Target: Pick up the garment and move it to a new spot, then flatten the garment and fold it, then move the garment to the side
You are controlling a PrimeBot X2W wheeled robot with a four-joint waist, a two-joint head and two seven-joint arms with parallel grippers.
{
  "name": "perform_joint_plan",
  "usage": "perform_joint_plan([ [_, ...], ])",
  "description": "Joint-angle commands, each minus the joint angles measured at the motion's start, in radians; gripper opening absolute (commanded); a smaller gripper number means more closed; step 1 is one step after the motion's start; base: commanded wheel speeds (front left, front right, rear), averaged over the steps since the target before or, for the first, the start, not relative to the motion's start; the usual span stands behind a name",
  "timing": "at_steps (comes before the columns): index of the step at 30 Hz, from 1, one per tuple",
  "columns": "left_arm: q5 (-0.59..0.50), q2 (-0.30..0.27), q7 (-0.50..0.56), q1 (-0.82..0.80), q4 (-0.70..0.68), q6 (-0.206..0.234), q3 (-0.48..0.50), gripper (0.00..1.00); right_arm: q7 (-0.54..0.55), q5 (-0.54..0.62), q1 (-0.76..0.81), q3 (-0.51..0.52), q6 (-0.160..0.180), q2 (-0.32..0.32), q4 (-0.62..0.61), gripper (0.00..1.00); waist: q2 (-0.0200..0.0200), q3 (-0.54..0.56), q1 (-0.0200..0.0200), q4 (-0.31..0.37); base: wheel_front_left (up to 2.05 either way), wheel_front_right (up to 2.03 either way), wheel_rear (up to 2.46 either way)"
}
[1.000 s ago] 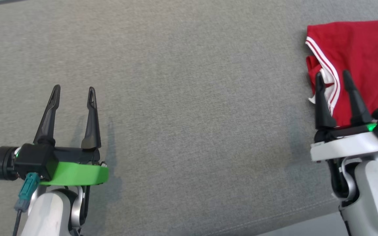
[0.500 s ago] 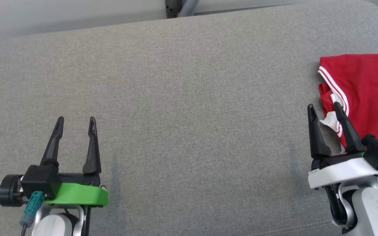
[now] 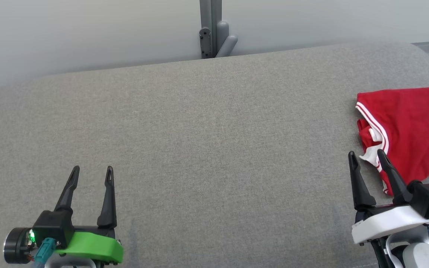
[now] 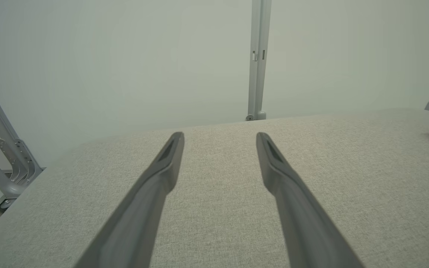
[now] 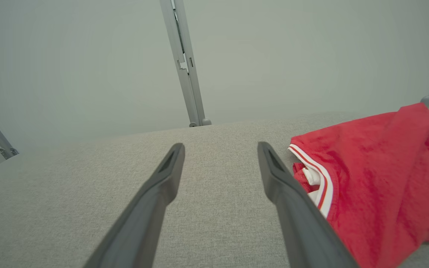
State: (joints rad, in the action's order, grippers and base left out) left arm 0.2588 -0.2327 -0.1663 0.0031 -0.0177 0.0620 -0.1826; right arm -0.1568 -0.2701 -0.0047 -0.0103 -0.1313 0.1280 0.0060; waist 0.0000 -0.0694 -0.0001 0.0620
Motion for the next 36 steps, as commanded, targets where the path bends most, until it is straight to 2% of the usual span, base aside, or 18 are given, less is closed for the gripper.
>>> perform_joint_plan([
  [1,0.008,-0.003,0.006,0.02,0.0,0.011,0.001,1.0,0.006,0.01,0.02,0.004,0.001,-0.003,-0.009,1.0,0.0,0.023,0.0001,-0.009,0.0,0.0,0.0],
  [36,0.034,-0.017,0.021,0.053,-0.009,0.046,0.0,1.0,0.032,0.051,0.068,0.027,0.001,-0.021,-0.056,1.0,0.0,0.041,0.0001,-0.021,0.0,0.0,0.0],
])
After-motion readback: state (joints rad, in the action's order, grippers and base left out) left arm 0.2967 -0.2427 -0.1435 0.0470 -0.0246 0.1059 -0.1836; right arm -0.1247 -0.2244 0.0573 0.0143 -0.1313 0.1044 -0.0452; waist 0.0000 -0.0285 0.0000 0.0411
